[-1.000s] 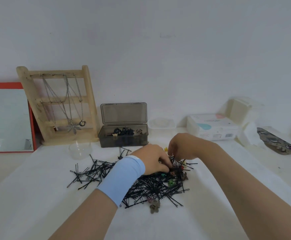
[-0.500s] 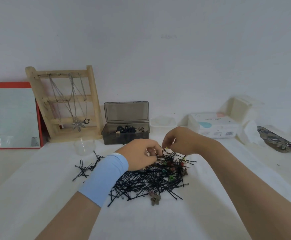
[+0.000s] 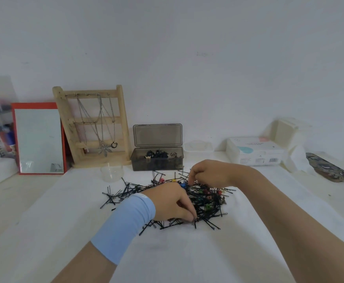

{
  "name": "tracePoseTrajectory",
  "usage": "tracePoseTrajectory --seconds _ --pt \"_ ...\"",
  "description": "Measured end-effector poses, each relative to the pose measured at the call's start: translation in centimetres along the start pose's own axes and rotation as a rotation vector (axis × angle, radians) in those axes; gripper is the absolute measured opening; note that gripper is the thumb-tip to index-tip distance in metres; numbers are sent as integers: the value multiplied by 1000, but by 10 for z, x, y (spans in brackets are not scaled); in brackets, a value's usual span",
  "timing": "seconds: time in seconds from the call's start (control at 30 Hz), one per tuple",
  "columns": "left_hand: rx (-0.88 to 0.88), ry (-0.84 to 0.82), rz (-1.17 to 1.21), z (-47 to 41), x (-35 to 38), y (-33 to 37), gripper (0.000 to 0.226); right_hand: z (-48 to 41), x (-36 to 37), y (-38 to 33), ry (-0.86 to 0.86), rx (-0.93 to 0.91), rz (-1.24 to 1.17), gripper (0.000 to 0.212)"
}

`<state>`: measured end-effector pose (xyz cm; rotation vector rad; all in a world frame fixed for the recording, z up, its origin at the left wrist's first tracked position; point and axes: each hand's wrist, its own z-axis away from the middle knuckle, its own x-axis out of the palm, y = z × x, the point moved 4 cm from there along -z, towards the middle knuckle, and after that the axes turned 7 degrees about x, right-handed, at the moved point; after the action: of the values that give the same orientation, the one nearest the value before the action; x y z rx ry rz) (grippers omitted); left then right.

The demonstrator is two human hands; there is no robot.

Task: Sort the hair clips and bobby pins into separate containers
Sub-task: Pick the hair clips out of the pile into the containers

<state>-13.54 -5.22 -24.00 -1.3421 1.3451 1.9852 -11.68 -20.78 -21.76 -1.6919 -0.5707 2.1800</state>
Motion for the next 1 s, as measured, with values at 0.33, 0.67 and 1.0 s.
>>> tracePoseTrajectory --seconds 0.33,0.67,1.0 --pt "-71 528 187 -1 -64 -51 13 -25 -2 -24 -99 -42 -233 35" --pt "-213 478 123 -15 -94 -104 25 -80 -7 -22 14 18 -183 33" --pt "-390 665 9 31 -137 -149 4 -129 -20 -71 292 -51 -18 37"
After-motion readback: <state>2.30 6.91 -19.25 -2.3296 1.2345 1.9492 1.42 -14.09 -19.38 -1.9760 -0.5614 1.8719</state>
